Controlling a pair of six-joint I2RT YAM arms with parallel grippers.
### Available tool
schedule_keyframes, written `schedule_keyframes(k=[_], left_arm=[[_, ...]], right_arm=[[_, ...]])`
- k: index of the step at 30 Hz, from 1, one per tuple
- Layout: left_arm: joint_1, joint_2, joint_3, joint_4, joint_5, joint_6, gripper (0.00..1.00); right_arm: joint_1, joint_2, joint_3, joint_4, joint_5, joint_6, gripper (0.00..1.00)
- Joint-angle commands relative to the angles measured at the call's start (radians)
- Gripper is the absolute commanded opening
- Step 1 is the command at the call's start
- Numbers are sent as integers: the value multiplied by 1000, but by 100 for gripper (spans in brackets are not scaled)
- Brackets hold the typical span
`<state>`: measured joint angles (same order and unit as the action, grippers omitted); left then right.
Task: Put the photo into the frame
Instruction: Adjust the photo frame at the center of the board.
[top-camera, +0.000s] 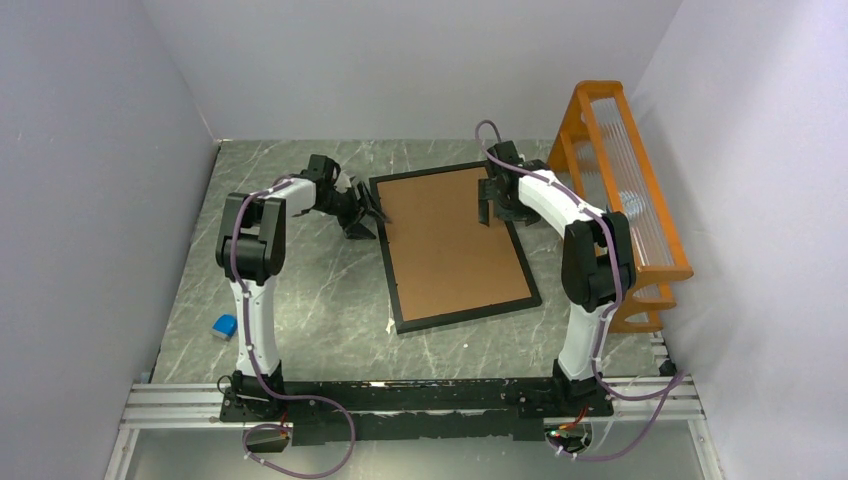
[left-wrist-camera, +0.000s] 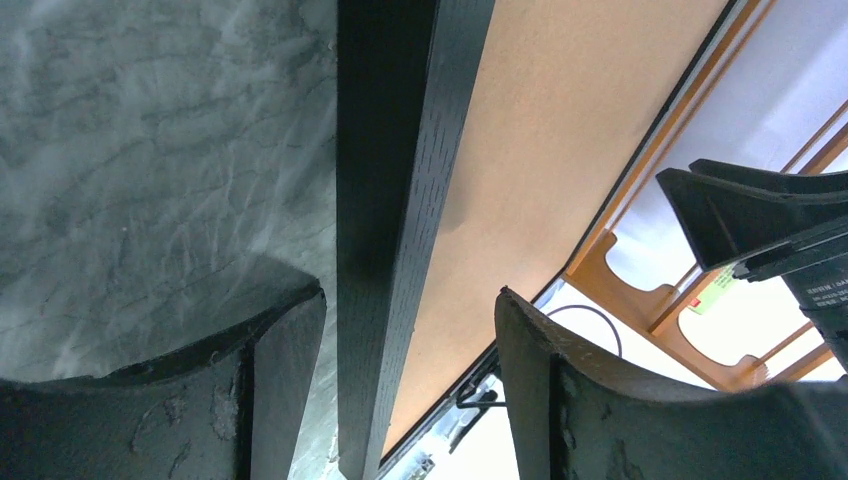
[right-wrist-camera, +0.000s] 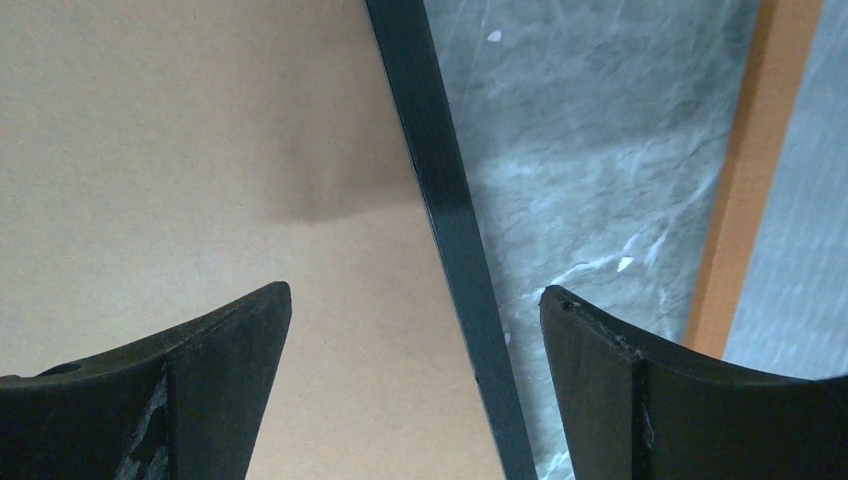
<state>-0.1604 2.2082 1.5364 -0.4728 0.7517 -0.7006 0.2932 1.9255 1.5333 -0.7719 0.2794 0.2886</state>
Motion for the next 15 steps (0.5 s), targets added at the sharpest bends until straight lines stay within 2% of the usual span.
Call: schedule_keyframes(k=[1,15], left_arm=[[-4,-30,-52,27,-126,17,70],[-11,18,-15,45,-66,-14,69]], right_arm=[[-29,-43,-54,76,-46,44,99],[-91,8,-122,88,-244,65,99]])
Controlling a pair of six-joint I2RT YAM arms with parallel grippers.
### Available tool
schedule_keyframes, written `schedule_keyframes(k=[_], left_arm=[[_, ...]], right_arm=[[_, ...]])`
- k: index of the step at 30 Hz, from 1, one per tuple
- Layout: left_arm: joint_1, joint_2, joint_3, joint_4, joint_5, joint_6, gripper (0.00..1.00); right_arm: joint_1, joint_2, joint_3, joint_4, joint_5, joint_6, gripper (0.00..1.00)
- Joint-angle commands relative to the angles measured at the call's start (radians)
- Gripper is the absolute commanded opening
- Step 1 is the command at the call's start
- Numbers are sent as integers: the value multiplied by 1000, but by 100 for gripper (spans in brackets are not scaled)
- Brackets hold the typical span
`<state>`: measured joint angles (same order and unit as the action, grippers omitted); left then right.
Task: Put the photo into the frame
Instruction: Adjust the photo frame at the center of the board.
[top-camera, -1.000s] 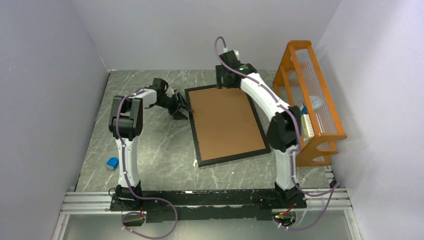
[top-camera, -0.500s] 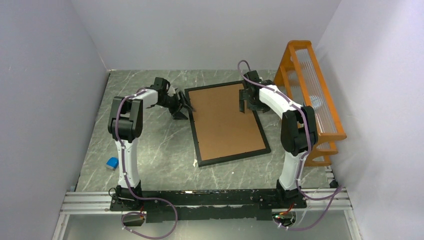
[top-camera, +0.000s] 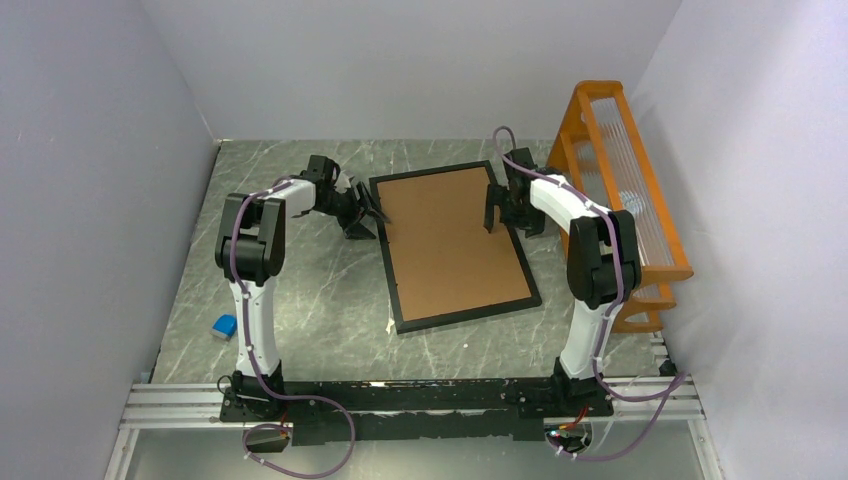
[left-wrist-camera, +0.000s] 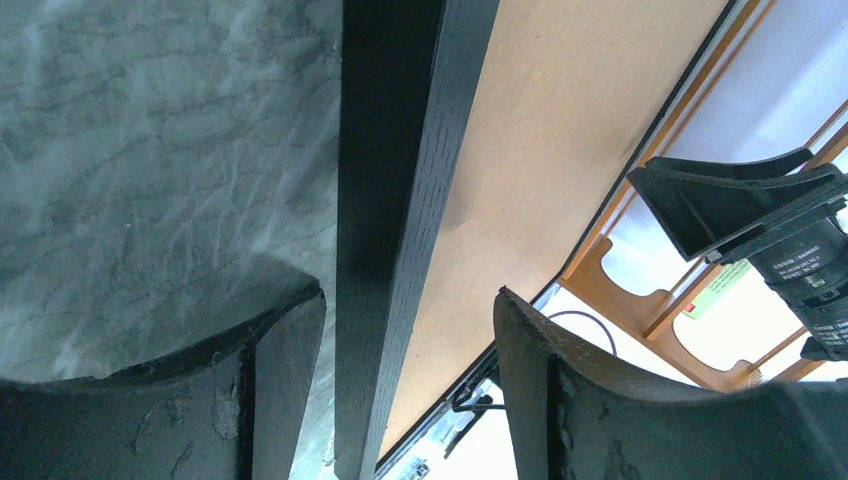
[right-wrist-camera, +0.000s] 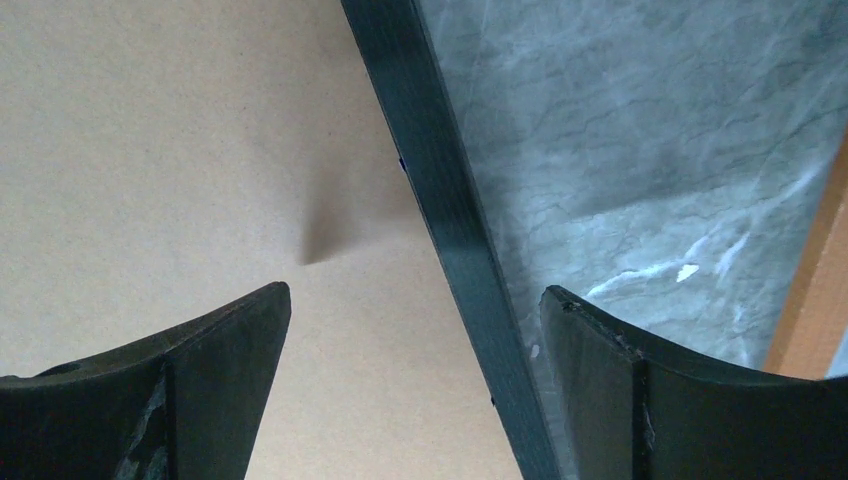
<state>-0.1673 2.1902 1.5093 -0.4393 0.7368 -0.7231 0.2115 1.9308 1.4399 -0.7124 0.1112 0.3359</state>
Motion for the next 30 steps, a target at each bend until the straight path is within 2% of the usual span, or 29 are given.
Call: schedule_keyframes(k=[1,8,14,23,28,30], left_arm=[[-5,40,19,5,-51,12,69],[-4,70,64,-31,-37,33,68],[-2,118,158,-95,-37,68,65],[2,193,300,-73,30,33,60],[7,267,406,-84,71,79,59],[5,304,444,-73,139,91,59]], right_arm=[[-11,4,-34,31,-89,19,99],[-14,19,-58,32,-175,33,99],[19,-48,-128,52,-270,56,97],[282,-181,-289,133,-301,206,94],[400,-212,-313,171,-284,165,94],[440,-217,-319,196,-300,138,94]])
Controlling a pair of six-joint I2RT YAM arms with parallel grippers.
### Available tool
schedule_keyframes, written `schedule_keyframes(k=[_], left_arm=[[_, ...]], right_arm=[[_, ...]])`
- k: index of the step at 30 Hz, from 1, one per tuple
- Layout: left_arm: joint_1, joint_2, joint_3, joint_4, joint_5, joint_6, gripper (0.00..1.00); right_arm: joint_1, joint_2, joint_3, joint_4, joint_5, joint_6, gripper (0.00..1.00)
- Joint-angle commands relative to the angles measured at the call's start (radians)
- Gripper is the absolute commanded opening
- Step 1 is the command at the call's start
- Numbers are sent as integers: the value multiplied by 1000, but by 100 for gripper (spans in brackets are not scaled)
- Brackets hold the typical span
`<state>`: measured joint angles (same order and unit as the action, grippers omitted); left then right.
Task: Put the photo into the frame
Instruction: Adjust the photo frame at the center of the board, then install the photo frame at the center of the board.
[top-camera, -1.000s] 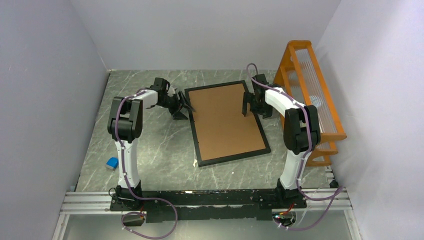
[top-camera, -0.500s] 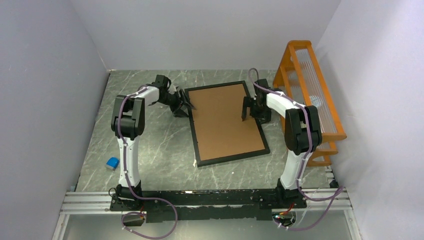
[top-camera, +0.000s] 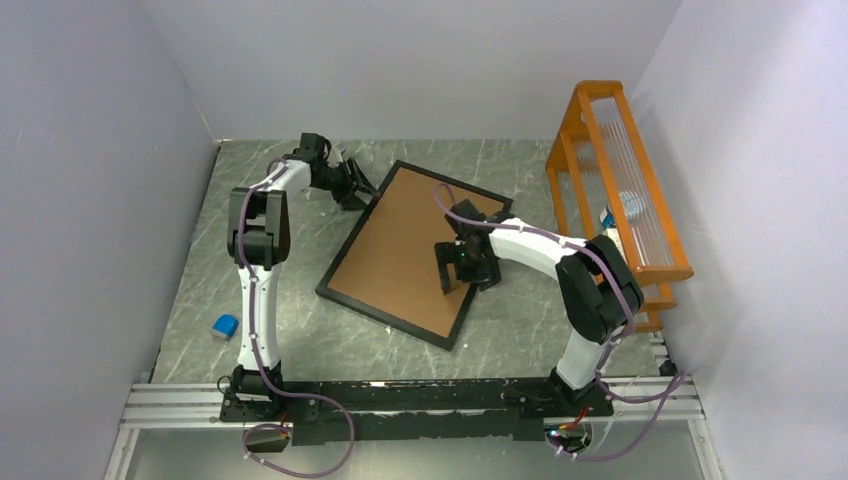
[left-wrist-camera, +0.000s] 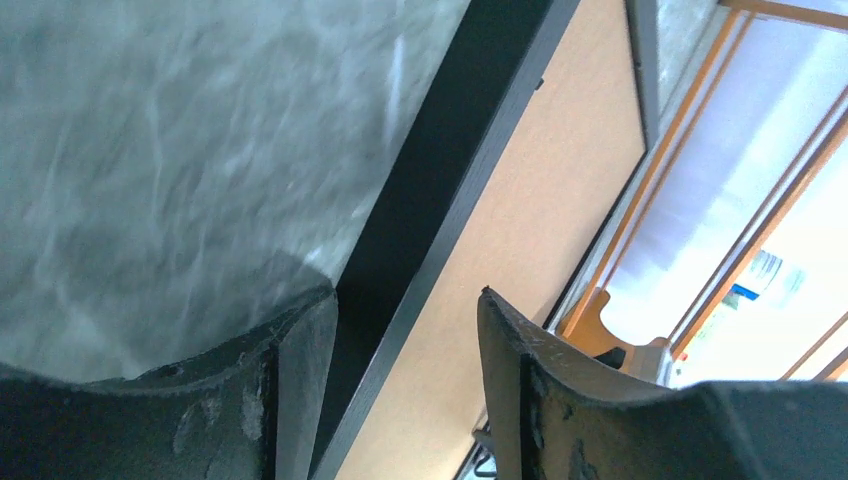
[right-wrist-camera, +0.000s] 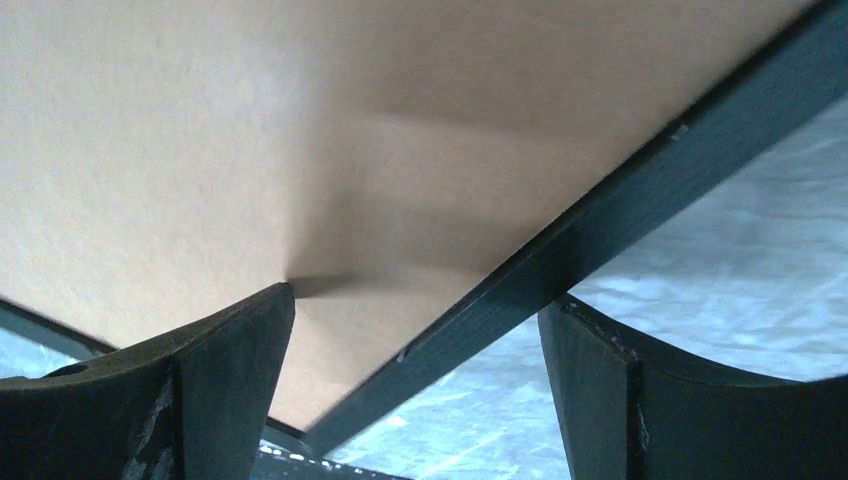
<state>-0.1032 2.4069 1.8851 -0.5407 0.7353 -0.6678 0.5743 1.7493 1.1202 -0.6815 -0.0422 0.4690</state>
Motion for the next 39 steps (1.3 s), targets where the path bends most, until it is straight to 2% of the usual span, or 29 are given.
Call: schedule_keyframes(k=[1,3,7,10,12,15,17,22,26,29,31,34,39], left_arm=[[-59,105,82,33,173,27,58],[-54,118,102,13,193,15,58],[-13,49,77,-21,75,21,63],[56,-34,42,-42,3,24,69],[97,-96,20,-55,-29,40,73],[167,-193,-2,-113,-59,93,75],[190,-258,-34,-177,-115,130,76],[202,-468,-253,-277,-327,172,76],[207,-649,-518,-248,-425,111,72],[209,-771,-704,-171,-373,82,70],[209,-828,-781,-120,-323,65,70],[209,-858,-861,-76,-268,46,69],[210,-857,-956,-53,-236,32,65]], right_arm=[[100,-32,9,160,-131,-4,94],[133,-15,58,81,-21,5,94],[141,-14,142,-91,226,85,93],[144,-59,191,-133,314,83,93],[152,-81,224,-120,321,28,92],[180,-70,267,-53,245,-91,89],[214,-25,313,-29,202,-165,83],[296,116,456,5,87,-261,68],[331,215,566,38,-85,-290,38],[337,274,621,65,-241,-319,13],[337,303,648,88,-376,-340,5],[327,358,683,107,-573,-351,1],[323,492,803,18,-798,-376,0]])
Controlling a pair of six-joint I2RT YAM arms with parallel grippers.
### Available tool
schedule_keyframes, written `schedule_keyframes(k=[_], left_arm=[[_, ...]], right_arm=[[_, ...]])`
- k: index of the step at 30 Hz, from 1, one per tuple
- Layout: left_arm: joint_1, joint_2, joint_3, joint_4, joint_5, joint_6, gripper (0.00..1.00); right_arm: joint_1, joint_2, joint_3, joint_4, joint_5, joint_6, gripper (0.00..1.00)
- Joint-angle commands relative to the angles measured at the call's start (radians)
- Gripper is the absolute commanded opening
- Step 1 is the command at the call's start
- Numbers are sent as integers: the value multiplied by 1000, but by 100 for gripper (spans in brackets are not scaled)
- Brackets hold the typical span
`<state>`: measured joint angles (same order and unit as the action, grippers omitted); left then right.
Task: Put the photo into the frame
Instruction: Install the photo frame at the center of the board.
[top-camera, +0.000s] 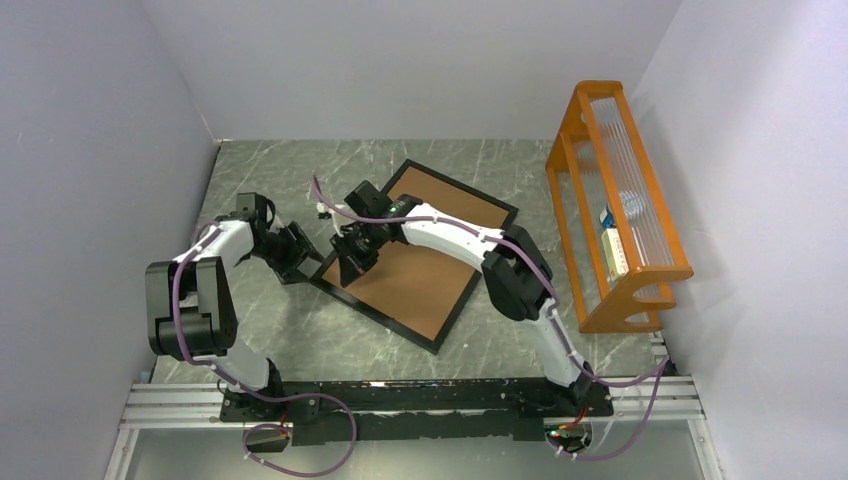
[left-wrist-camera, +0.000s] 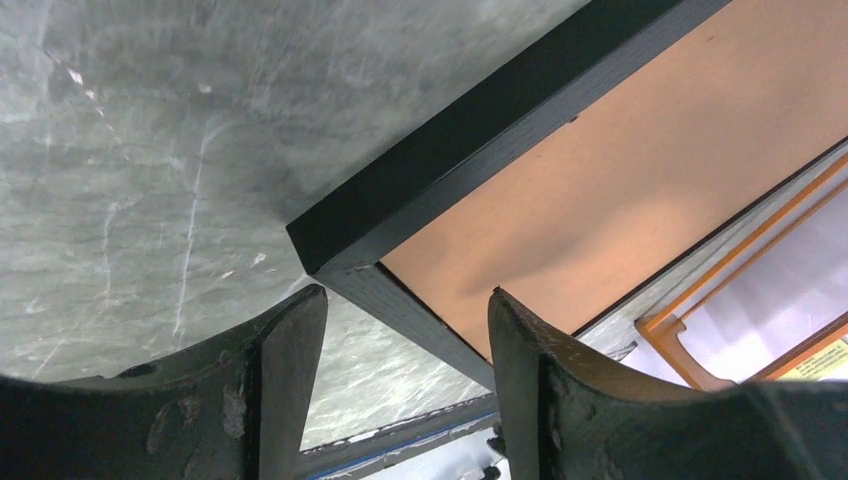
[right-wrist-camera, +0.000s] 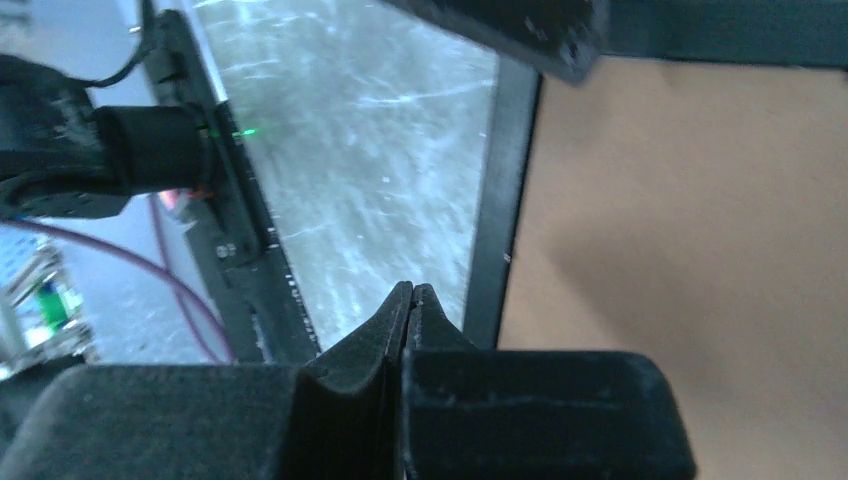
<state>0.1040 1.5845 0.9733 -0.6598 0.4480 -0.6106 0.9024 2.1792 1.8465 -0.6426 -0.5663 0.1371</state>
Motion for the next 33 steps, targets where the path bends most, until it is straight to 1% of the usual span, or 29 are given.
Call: schedule_keyframes(k=[1,5,9,14,20,26,33], left_arm=[[2,-36,-57,69,52,-27,64],[2,-16,-89,82,53,-25,57],[3,19,-110,102,53,-30,50],[2,44,-110,76,8,-14,43],[2,62,-113,83,8,-9,40],[3,75,-114,90,15,-9,39],[2,91,-114,94,18,-7,37]], right_arm=[[-5,71,74,-15,-296,-38,0],[-8,112,77,-19,-325,-32,0],[-21,132,65,0,-286,-7,0],[-55,153,36,47,-261,23,0],[-71,181,26,62,-267,18,0],[-71,159,7,113,-323,27,0],[-71,183,23,118,-319,39,0]])
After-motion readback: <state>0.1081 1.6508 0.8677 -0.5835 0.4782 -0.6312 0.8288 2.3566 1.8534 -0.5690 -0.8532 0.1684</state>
